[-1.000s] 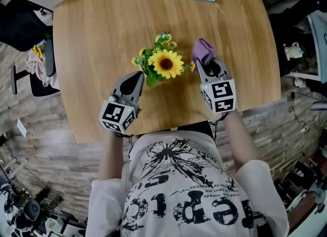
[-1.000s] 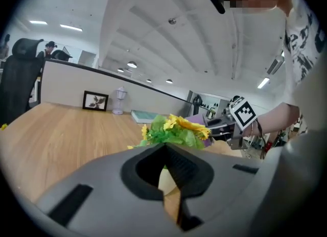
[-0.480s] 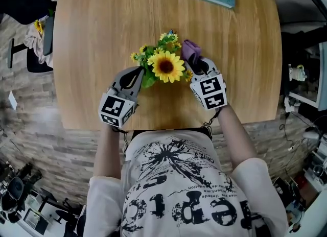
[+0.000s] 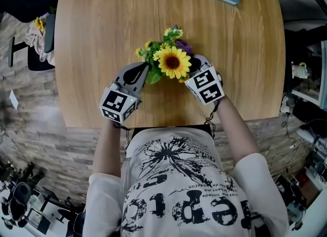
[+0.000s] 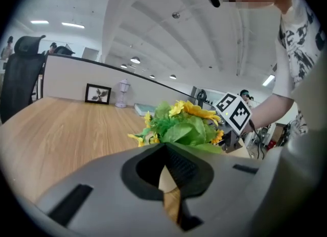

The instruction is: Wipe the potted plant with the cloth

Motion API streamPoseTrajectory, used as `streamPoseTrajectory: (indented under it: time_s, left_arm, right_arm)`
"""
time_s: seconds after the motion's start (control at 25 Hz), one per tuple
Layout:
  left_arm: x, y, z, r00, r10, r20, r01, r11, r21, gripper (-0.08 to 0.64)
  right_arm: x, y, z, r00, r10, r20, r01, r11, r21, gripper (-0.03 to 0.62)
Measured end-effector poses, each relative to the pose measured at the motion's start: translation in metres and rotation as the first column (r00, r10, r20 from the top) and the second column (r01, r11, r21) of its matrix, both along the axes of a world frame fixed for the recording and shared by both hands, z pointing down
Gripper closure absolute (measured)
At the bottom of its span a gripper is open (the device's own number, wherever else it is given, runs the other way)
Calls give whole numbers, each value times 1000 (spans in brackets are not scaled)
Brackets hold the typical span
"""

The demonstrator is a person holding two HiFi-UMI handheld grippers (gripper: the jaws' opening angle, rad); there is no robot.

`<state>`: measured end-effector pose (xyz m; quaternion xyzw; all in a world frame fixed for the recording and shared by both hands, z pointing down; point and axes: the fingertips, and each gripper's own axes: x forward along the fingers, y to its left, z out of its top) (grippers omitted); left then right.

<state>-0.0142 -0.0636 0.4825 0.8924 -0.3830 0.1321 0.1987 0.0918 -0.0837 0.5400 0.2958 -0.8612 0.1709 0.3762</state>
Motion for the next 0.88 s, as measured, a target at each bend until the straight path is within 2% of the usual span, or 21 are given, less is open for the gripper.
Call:
streamPoseTrajectory:
  time_s: [0.16,0.88]
  left_arm:
    - [1,0,-2,999,30,37,-32,999,33,557]
    - [-2,-6,-1,993,98,-65,-96,995,34,557]
  right_arm:
    - [1,7,-1,1000,28,7,-28,999,-28,520]
    - [-6,63,3,988,151,-15,-152,984,-91,518]
